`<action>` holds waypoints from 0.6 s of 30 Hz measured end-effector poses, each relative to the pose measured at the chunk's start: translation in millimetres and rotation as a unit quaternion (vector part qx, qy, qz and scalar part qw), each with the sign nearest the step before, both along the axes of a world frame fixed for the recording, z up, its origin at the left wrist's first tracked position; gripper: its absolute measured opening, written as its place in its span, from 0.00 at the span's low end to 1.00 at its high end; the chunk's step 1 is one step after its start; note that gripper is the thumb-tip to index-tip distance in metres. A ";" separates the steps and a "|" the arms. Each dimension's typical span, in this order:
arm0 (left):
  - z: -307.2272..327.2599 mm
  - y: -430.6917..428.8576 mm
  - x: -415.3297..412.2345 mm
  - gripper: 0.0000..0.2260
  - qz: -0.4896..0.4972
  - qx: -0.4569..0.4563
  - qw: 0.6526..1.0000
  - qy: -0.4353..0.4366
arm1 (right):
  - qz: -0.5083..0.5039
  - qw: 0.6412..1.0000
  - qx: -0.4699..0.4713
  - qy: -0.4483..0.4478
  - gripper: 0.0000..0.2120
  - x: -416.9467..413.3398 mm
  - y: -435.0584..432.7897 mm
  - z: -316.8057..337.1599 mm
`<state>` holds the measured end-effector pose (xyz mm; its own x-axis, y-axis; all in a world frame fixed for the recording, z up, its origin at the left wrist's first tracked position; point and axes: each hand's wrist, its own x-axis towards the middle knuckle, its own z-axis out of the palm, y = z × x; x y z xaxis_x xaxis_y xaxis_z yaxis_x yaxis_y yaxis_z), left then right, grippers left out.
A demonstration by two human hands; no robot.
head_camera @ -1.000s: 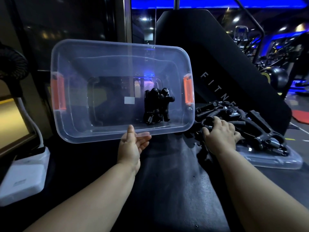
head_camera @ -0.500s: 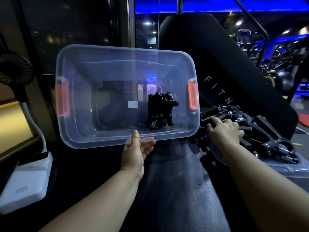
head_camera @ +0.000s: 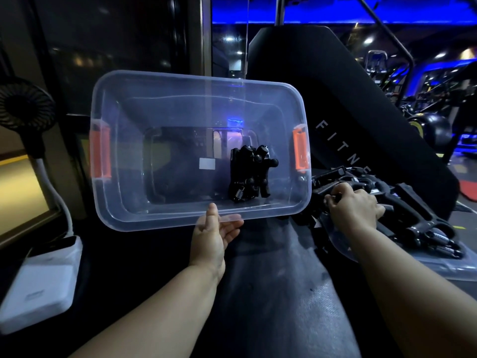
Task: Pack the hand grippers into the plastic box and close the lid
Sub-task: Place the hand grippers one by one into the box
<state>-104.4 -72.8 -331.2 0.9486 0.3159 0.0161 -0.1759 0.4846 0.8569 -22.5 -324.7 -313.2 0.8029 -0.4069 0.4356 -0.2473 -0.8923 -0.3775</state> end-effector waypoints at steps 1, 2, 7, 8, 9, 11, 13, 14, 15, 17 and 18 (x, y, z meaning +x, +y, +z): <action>-0.2 0.2 0.1 0.15 -0.001 0.002 1.000 0.001 | 0.000 1.000 0.002 -0.008 0.09 -2.9 -0.1 -0.3; -0.3 0.5 0.3 0.15 -0.002 0.002 1.000 0.002 | 0.002 1.000 0.004 -0.014 0.09 -6.0 0.4 -0.7; -1.2 1.2 -0.2 0.15 -0.003 0.002 1.000 0.002 | 0.016 0.999 0.004 -0.039 0.09 -23.0 7.6 -5.8; -1.0 1.2 -0.6 0.15 -0.003 0.002 1.000 0.003 | 0.018 0.999 0.009 -0.048 0.09 -26.7 9.2 -5.6; -0.9 1.3 -1.0 0.15 -0.003 0.002 1.000 0.003 | 0.019 0.998 0.019 -0.057 0.10 -30.6 10.4 -4.6; -0.9 1.8 -1.5 0.15 -0.003 0.001 1.000 0.005 | 0.022 0.997 0.042 -0.062 0.09 -39.0 11.3 -2.6; -0.5 2.2 -2.0 0.15 -0.002 0.002 1.000 0.005 | 0.020 0.997 0.059 -0.036 0.09 -47.5 10.9 -0.7; -0.3 2.0 -2.5 0.15 -0.002 0.004 1.000 0.005 | 0.015 0.998 0.063 -0.012 0.09 -51.4 10.5 0.9; 0.1 1.5 -2.9 0.15 -0.002 0.005 1.000 0.005 | 0.010 0.998 0.058 0.017 0.09 -54.7 9.7 2.7; 1.1 0.7 -3.6 0.14 -0.001 0.005 1.000 0.004 | 0.002 0.997 0.025 0.072 0.10 -59.9 9.0 6.9; 1.4 0.5 -3.6 0.14 0.000 0.004 1.000 0.004 | 0.000 0.996 0.005 0.090 0.10 -62.2 9.0 9.3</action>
<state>-108.0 -72.3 -329.9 0.9490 0.3151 0.0106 -0.1682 0.4776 0.8623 -84.7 -315.7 -304.0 0.8680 -0.4097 0.2804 -0.3112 -0.8891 -0.3358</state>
